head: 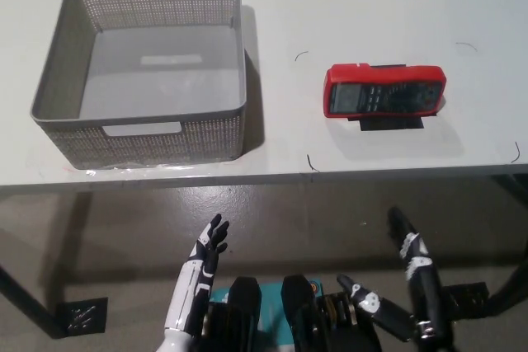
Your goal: Use the right hand to pick up a multimeter on the right side and put it into a container on the left side
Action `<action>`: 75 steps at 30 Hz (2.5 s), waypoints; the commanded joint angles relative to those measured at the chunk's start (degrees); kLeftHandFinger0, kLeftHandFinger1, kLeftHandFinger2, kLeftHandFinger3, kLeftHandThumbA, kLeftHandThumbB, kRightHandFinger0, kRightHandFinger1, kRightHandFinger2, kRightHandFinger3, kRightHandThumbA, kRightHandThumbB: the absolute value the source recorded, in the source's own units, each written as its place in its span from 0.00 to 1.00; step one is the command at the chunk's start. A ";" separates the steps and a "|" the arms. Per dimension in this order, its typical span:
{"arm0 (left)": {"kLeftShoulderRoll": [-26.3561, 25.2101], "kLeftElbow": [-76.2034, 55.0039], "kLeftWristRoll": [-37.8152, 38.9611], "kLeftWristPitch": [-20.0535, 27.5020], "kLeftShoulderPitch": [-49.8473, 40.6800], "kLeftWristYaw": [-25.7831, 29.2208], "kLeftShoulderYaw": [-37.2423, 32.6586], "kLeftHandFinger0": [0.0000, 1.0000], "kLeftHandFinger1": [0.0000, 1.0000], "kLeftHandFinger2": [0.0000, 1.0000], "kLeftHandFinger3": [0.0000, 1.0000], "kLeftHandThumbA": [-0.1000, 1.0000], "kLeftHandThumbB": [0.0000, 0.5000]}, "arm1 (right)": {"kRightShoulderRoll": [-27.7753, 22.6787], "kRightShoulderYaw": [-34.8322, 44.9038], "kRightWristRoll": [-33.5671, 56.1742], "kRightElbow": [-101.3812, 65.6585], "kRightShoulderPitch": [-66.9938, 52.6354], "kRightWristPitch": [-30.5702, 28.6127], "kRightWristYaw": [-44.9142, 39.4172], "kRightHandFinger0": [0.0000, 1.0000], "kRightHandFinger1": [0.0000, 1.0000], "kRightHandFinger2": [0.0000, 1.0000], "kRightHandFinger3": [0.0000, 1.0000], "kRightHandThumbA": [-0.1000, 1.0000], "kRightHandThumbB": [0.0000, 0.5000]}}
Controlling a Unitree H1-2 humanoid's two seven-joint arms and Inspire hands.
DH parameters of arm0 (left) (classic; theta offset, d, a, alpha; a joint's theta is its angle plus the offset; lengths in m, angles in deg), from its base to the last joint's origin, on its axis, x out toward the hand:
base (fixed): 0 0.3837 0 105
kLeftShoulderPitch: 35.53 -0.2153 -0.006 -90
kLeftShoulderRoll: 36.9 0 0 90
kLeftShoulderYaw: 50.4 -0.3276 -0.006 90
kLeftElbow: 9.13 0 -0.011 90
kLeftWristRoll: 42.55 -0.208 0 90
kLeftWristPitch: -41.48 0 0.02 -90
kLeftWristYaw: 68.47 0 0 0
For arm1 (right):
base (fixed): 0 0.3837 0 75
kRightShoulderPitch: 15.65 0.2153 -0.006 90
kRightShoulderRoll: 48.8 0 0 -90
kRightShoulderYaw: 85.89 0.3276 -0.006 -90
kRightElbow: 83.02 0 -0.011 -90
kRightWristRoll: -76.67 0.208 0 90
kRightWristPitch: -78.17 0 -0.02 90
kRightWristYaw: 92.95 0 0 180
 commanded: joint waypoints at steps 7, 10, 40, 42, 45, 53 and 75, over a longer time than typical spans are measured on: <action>-0.94 -0.61 -0.14 3.52 0.40 1.58 -0.57 1.00 1.00 1.00 1.00 1.00 0.93 | -19.29 4.41 -9.49 -28.02 14.22 21.57 -14.34 1.00 1.00 1.00 1.00 1.00 0.85; -1.21 -0.84 0.03 3.52 0.17 0.95 -0.57 1.00 1.00 1.00 1.00 1.00 0.93 | -23.85 4.46 -11.33 -32.30 19.82 29.19 -18.64 1.00 1.00 1.00 1.00 1.00 0.87; -1.51 0.22 0.33 3.52 -1.11 0.36 -1.30 1.00 1.00 1.00 1.00 1.00 1.00 | -28.14 -28.93 -25.00 25.51 79.07 47.06 -45.52 1.00 1.00 1.00 1.00 1.00 1.00; -1.53 0.12 0.57 3.52 -1.22 0.21 -1.38 1.00 1.00 1.00 1.00 1.00 0.99 | -27.25 -30.80 -25.57 28.92 80.39 45.86 -45.10 1.00 1.00 1.00 1.00 1.00 1.00; -1.78 0.25 0.74 3.52 -1.09 0.34 -1.69 1.00 1.00 1.00 1.00 1.00 0.97 | -25.32 -33.67 -26.38 35.13 82.41 43.93 -44.03 1.00 1.00 1.00 1.00 1.00 1.00; -2.09 0.02 1.07 3.52 -1.64 0.17 -2.30 1.00 1.00 1.00 1.00 1.00 0.99 | -21.87 -36.32 -27.50 44.24 84.71 42.70 -43.69 1.00 1.00 1.00 1.00 1.00 1.00; -2.97 0.06 1.05 3.52 -1.71 0.04 -3.25 1.00 1.00 1.00 1.00 1.00 1.00 | -16.24 -35.58 -29.43 60.60 80.94 37.73 -36.83 1.00 1.00 1.00 1.00 1.00 1.00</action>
